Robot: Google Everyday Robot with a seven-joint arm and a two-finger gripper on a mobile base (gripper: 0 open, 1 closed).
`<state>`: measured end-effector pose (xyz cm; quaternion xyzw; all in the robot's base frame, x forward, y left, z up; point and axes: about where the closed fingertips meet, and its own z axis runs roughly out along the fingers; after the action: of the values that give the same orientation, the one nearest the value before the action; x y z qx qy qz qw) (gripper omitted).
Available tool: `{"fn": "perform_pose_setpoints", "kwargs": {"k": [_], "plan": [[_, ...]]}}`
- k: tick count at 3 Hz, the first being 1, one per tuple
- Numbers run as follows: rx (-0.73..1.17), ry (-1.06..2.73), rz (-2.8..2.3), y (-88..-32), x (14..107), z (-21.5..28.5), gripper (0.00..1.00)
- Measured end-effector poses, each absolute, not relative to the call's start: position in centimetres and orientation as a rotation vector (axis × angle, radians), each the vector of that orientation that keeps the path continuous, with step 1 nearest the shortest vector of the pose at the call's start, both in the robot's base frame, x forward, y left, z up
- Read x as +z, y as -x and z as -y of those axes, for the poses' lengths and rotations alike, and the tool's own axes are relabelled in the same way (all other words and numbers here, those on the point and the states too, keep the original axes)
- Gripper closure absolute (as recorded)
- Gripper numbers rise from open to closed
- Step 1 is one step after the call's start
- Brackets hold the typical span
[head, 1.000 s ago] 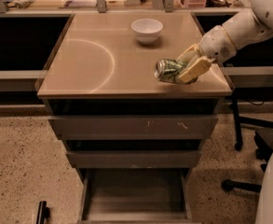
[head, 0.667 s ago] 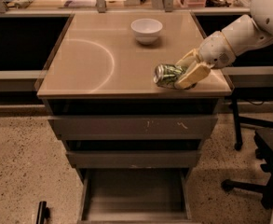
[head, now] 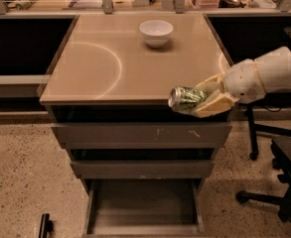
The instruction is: Place green can into bottom drawer
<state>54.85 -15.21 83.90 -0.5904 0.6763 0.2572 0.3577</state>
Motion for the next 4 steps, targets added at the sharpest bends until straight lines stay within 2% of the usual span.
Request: {"fn": "perform_pose_setpoints", "kwargs": {"k": [1,3,4], "plan": [[0.666,1.448,-1.780,-51.8,80.9,15.1,1.00],[0.671,1.447,-1.791,-50.9,78.9,14.8,1.00],[0.705,1.352,-1.825,-49.1,73.7,15.6,1.00]]}}
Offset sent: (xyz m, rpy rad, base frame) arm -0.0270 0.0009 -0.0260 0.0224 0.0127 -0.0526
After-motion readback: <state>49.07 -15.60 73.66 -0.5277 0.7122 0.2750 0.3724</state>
